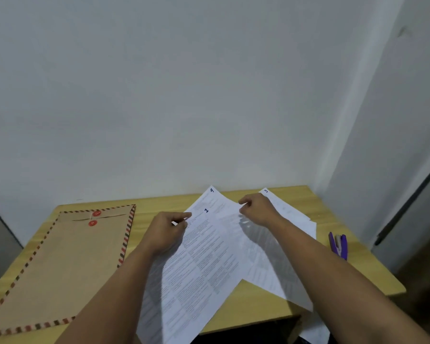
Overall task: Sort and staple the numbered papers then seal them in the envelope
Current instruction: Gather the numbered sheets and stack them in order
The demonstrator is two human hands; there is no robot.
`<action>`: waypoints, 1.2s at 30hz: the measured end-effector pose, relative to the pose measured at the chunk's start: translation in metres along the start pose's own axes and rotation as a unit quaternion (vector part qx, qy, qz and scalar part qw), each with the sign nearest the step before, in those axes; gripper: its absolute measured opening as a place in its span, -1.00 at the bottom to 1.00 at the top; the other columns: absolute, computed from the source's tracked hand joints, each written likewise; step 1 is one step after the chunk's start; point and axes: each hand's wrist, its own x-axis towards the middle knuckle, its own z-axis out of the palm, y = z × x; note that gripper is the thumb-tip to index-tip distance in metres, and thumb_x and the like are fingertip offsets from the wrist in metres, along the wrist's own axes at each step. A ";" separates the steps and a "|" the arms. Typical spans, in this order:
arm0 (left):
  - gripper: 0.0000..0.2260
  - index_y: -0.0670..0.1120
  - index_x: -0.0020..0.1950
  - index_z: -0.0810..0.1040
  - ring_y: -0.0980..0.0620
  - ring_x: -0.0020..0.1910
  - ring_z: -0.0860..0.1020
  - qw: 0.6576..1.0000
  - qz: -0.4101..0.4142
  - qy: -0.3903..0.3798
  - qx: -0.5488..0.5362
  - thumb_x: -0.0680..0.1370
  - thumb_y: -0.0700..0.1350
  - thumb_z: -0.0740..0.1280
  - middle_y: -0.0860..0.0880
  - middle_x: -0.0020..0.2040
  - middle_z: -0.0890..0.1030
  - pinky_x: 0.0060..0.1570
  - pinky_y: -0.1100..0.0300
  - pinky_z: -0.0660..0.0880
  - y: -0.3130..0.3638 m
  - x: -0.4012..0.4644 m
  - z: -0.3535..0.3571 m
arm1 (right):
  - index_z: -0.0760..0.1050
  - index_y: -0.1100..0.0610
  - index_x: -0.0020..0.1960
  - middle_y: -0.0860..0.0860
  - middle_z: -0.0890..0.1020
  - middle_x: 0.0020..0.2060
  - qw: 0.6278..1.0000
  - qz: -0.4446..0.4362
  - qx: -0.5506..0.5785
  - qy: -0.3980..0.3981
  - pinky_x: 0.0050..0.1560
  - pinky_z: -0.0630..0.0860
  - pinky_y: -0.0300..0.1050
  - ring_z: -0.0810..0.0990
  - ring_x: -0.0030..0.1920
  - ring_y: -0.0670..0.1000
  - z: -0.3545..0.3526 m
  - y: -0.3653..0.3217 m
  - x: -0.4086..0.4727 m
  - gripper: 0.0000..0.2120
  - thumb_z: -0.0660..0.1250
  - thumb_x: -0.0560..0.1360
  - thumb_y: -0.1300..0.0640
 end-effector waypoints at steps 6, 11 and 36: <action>-0.74 0.14 0.17 0.69 0.18 -0.42 0.53 0.999 0.021 -0.026 0.007 0.59 -0.19 0.40 0.07 -0.12 0.76 -0.25 0.32 0.51 0.001 0.051 0.025 | 0.61 0.06 0.31 0.05 0.67 0.23 0.990 0.087 -0.081 0.069 0.21 0.53 -0.09 0.62 0.25 0.10 -0.052 0.073 0.061 -0.63 0.43 0.51 0.16; -0.75 0.13 0.19 0.70 0.15 -0.39 0.53 0.999 0.013 -0.040 0.006 0.59 -0.16 0.41 0.00 -0.10 0.75 -0.26 0.35 0.51 -0.005 0.094 0.044 | 0.59 0.12 0.32 0.13 0.67 0.23 0.988 0.116 -0.065 0.078 0.16 0.55 -0.08 0.64 0.20 0.15 -0.056 0.100 0.109 -0.58 0.47 0.47 0.18; -0.77 0.12 0.18 0.70 0.22 -0.43 0.47 0.997 -0.007 -0.079 -0.011 0.60 -0.16 0.42 0.09 -0.29 0.64 -0.25 0.41 0.45 -0.022 0.130 0.073 | 0.58 0.04 -0.22 0.07 0.63 -0.22 0.966 0.223 -0.037 0.125 -0.04 0.40 0.08 0.59 -0.06 0.22 -0.034 0.120 0.186 -0.88 0.39 0.27 0.04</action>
